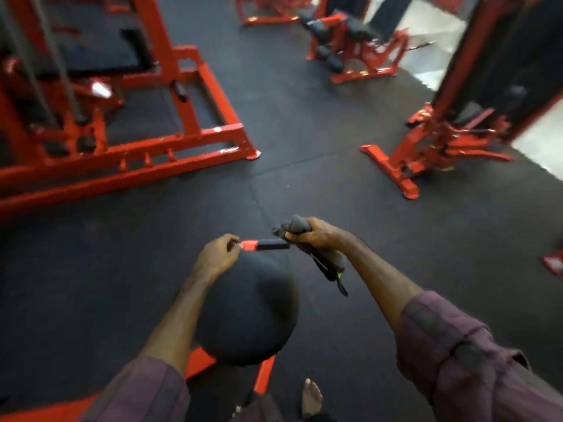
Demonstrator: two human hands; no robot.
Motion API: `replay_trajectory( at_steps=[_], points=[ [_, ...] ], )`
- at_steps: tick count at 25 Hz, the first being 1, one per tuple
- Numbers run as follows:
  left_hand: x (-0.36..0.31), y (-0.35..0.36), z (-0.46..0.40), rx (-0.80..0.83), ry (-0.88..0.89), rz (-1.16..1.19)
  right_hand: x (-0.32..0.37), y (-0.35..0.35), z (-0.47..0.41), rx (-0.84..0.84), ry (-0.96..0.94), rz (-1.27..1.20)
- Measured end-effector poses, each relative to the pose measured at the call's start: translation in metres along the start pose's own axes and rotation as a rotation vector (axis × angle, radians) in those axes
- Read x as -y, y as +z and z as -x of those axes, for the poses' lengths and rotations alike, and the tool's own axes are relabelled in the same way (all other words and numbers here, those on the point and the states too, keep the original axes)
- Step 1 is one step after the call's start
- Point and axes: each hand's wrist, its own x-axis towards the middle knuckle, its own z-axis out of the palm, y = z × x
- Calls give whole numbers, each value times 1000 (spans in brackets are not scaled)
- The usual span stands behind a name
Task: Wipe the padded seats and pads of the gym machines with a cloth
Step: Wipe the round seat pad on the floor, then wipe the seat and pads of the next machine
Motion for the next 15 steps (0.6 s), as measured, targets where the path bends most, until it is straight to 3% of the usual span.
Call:
replay_trajectory(
  at_steps=[6,15],
  points=[
    [-246,88,-39,211,459,-338,-125,-147,175,-391,132,-213],
    [-644,333,7,301,1085,-560,-340,-356,438,-903,327,-234]
  ],
)
